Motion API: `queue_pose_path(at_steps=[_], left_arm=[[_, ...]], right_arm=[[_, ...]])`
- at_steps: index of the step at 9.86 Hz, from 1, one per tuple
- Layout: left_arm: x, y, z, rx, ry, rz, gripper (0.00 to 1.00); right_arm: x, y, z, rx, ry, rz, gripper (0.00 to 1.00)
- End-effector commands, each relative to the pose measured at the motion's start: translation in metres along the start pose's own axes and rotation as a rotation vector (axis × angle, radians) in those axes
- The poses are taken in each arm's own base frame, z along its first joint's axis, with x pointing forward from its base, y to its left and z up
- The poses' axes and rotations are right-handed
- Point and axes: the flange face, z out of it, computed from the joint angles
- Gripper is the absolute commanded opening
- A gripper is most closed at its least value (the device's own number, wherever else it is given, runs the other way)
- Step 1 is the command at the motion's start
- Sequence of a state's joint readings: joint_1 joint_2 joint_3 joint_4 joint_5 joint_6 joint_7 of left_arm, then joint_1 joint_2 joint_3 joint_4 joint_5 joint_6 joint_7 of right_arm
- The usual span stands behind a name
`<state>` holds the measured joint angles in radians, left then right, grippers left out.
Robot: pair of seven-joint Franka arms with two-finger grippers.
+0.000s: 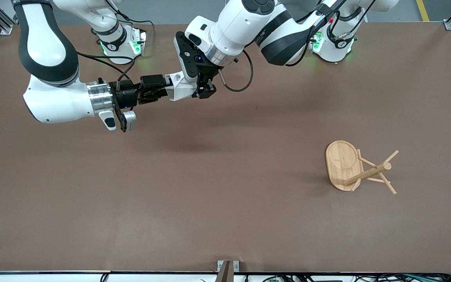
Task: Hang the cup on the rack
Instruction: 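Open the right gripper and withdraw it while the left gripper carries the cup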
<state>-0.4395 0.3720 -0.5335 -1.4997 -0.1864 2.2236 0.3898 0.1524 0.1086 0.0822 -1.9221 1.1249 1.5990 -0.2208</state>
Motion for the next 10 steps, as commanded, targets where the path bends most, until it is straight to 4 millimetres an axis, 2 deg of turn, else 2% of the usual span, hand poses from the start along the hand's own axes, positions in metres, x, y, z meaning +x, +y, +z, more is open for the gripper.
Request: queue_pose_path(at_steps=[1,3,4,5,6,7,8,10], left_arm=[[-0.011,-0.007,0.016,-0.001,-0.055,-0.056,0.0],[-0.02,-0.029,0.002,0.015,-0.076,-0.163,0.0],[-0.027,-0.041,-0.016,0.044,-0.092,-0.263,0.0],[-0.038,-0.059,-0.026,0.111,-0.131,-0.388,0.0],[-0.046,-0.069,-0.034,0.165,-0.162,-0.524,0.0],[-0.056,-0.087,-0.041,0.192,-0.165,-0.667,0.0],[-0.071,-0.117,-0.051,0.211,-0.164,-0.768,0.0],[-0.108,-0.153,-0.064,0.239,-0.236,-0.913,0.0]], right_arm=[[-0.006,-0.006,-0.043,-0.118,0.043,0.057,1.0],[-0.008,-0.009,-0.093,-0.364,0.113,0.102,1.0],[-0.011,-0.005,-0.119,-0.47,0.155,0.141,1.0],[-0.015,0.003,-0.144,-0.612,0.187,0.165,1.0],[-0.023,0.007,-0.168,-0.785,0.227,0.178,1.0],[-0.031,0.004,-0.194,-0.946,0.276,0.181,1.0],[-0.04,-0.001,-0.23,-1.037,0.331,0.191,1.0],[-0.061,-0.01,-0.282,-1.046,0.413,0.223,1.0]])
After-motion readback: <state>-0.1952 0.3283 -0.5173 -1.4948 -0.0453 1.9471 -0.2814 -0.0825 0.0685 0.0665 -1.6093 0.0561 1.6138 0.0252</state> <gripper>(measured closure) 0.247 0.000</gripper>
